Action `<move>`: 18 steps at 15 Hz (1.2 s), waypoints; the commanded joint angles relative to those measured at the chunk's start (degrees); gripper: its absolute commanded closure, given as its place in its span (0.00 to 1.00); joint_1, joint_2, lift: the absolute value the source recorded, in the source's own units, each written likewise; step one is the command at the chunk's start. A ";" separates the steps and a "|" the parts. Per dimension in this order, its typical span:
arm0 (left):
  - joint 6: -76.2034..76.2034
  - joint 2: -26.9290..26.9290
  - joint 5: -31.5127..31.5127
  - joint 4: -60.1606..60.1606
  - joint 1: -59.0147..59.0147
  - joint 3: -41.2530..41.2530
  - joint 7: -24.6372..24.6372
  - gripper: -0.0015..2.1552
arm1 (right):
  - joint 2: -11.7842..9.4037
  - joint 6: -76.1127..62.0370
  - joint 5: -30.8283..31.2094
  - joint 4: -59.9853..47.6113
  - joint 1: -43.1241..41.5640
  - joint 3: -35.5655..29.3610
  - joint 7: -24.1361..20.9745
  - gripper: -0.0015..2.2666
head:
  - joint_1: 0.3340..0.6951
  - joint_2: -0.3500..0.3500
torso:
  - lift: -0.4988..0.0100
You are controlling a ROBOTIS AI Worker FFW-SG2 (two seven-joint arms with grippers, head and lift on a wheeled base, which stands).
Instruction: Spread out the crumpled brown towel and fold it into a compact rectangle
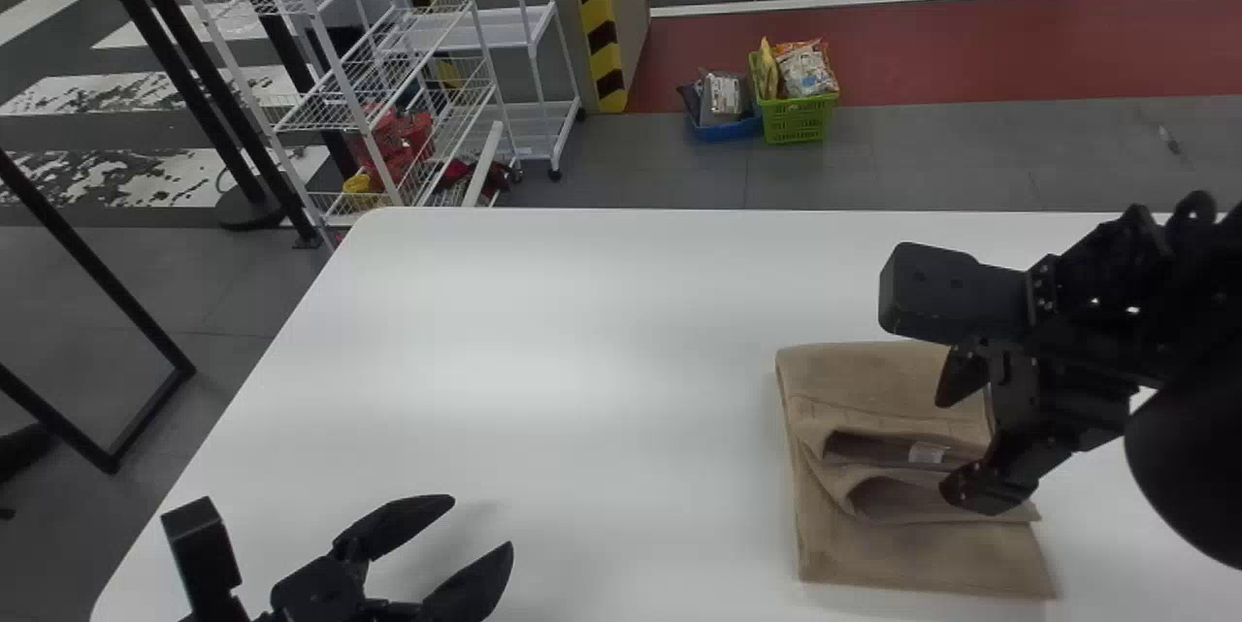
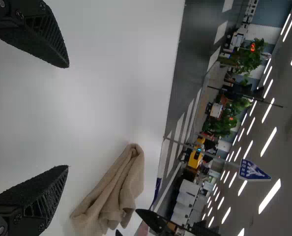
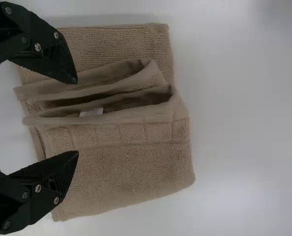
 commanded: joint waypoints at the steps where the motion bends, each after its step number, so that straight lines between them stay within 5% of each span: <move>1: -0.56 -0.15 0.11 0.01 0.00 0.02 0.00 0.04 | 1.09 0.08 0.26 1.11 -0.72 1.49 0.28 0.17 | 1.00 0.86 | 0.73; 5: -1.08 -0.15 0.11 -0.08 0.00 0.02 0.00 0.04 | 1.80 0.25 0.70 1.29 -0.37 2.19 0.28 0.25 | 1.00 0.89 | 0.73; 8: -1.08 -0.15 0.11 0.01 0.00 0.02 -0.18 0.04 | 2.41 2.36 0.88 1.03 0.95 1.22 0.28 0.55 | 1.00 0.90 | 0.73; 11: -1.08 -0.15 0.11 0.01 0.00 0.02 -0.27 0.04 | 2.85 2.36 1.23 0.41 2.09 -0.54 0.28 0.58 | 1.00 0.90 | 0.73; 12: -1.08 -0.15 0.11 -0.08 0.00 0.02 -0.27 0.04 | 3.20 2.36 0.70 -0.64 2.80 -2.47 0.28 0.67 | 1.00 0.90 | 0.73; 18: -0.91 -0.15 0.03 -0.43 0.00 -0.07 -0.35 0.04 | 3.56 3.77 -2.29 -6.88 5.78 -9.68 0.28 0.67 | 1.00 0.91 | 0.73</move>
